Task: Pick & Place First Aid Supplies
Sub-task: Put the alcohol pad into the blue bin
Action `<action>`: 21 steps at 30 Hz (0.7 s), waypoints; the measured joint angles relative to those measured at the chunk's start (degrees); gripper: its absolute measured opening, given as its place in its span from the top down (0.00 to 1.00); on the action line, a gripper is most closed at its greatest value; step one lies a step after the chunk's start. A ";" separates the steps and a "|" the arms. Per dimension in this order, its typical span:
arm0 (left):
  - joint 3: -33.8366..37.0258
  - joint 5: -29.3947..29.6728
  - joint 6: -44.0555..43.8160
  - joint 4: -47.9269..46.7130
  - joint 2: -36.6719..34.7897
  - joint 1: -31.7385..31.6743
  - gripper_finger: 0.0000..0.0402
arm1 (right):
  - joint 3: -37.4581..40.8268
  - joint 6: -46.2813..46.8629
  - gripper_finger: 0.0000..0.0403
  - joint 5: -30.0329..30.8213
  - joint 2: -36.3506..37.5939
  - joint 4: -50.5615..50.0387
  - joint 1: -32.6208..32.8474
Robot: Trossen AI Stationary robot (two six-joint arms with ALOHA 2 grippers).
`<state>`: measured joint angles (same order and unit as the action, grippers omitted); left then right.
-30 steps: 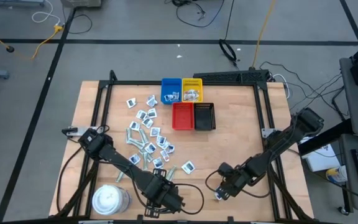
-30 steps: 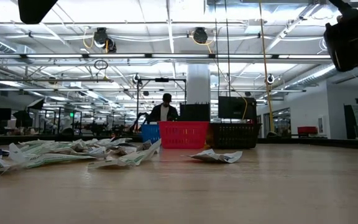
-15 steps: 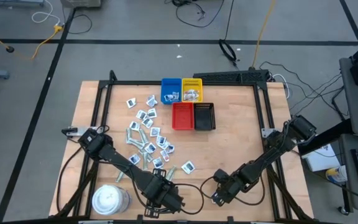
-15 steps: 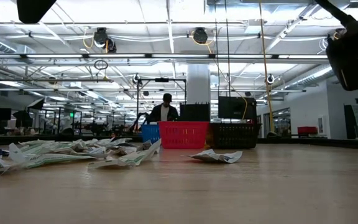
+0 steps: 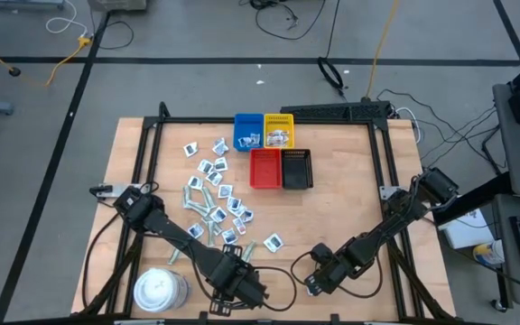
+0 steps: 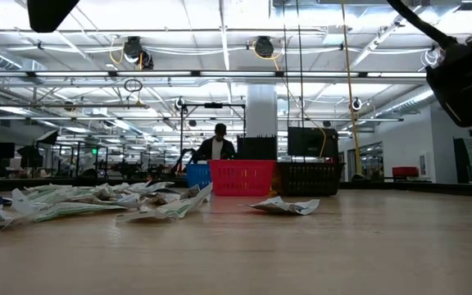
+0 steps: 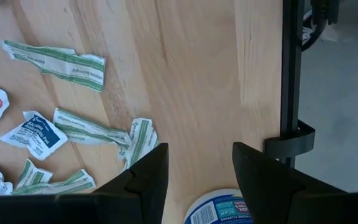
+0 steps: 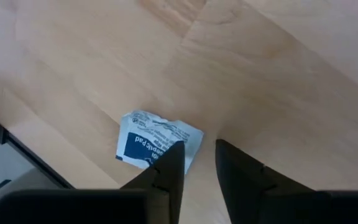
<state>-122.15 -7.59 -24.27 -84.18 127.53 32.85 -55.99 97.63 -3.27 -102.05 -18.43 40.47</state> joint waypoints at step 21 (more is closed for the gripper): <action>0.00 0.03 0.19 0.09 0.02 -0.25 0.55 | 0.12 -1.79 1.00 1.75 3.20 -13.24 -0.26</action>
<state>-122.15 -7.55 -24.08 -84.09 127.55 32.60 -55.88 95.84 -1.52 -98.85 -31.67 40.20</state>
